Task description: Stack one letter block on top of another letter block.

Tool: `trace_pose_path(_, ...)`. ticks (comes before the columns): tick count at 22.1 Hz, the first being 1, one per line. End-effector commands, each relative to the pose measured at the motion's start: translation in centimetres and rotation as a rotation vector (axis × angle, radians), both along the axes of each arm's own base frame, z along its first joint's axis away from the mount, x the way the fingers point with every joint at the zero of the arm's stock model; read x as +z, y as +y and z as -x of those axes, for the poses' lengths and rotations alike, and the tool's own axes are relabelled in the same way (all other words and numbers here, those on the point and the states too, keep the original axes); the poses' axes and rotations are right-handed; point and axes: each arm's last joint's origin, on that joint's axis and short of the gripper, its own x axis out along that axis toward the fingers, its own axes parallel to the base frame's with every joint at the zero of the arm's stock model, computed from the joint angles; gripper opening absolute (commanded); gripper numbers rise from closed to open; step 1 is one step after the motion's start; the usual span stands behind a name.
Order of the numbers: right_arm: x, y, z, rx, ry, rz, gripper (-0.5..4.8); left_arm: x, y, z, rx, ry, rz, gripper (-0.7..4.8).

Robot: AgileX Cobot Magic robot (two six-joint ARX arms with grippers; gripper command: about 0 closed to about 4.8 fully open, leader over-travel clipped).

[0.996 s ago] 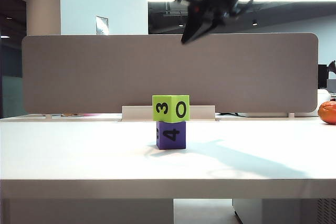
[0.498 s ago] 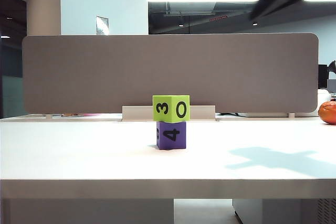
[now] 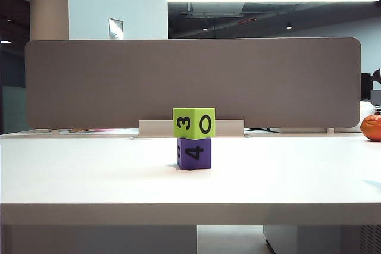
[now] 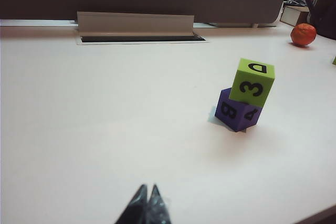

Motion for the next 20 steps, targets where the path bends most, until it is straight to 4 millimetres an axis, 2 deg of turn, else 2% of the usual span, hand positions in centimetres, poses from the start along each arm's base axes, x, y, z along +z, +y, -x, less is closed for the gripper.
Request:
trace_pose_path(1, -1.1, -0.5, 1.4, -0.041, -0.038, -0.039, -0.02, 0.3, 0.0, 0.0, -0.005, -0.016, 0.0, -0.06)
trace_pose_path(7, -3.8, -0.8, 3.8, -0.106, -0.091, -0.062, -0.01, 0.3, 0.0, 0.0, -0.005, -0.016, 0.0, -0.06)
trace_pose_path(10, -6.1, -1.0, 5.2, -0.16, -0.129, -0.075, -0.01, 0.3, 0.0, 0.0, -0.005, -0.016, 0.0, -0.06)
trace_pose_path(20, -8.5, -1.1, 6.8, -0.158, -0.232, -0.112, -0.01, 0.3, 0.0, 0.0, -0.005, -0.016, 0.0, -0.06)
